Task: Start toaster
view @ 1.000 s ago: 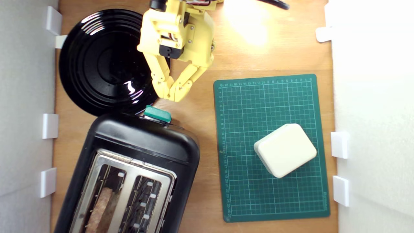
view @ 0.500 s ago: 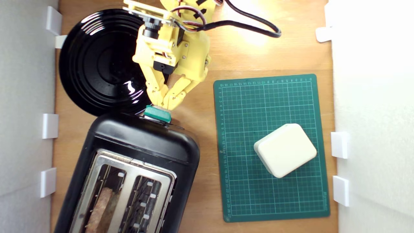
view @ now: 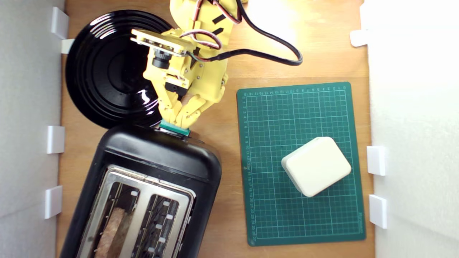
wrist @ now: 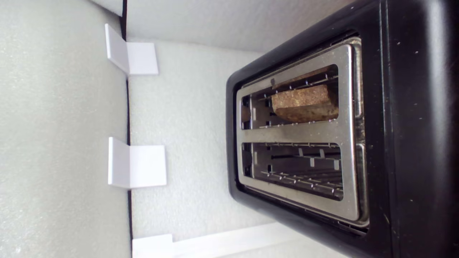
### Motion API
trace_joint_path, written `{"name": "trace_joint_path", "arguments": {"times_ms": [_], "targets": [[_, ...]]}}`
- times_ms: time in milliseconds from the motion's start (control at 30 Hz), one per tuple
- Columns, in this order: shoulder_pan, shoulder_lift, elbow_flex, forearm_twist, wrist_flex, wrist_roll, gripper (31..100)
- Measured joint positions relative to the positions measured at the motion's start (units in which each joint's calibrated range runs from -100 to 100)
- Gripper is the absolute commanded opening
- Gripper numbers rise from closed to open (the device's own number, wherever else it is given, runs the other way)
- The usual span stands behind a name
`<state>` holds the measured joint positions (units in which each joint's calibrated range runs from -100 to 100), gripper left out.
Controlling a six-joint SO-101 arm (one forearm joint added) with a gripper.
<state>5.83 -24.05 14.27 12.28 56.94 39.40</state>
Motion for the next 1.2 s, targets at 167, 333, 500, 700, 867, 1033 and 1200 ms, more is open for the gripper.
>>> {"name": "trace_joint_path", "arguments": {"times_ms": [167,333,500,700,867,1033,1200], "targets": [[-0.1,1.3,-1.5,0.0,0.0,-0.1,31.4],[0.0,1.9,-1.5,0.0,0.0,-0.1,31.4],[-0.1,3.8,-1.6,0.3,-1.0,0.0,31.4],[0.7,6.3,-2.0,0.0,-1.5,0.0,31.5],[1.0,7.8,-1.9,0.0,-3.3,0.0,31.5],[2.1,7.8,3.1,-0.1,-8.3,0.0,31.5],[2.2,7.9,9.0,-0.1,-12.0,0.0,31.5]]}}
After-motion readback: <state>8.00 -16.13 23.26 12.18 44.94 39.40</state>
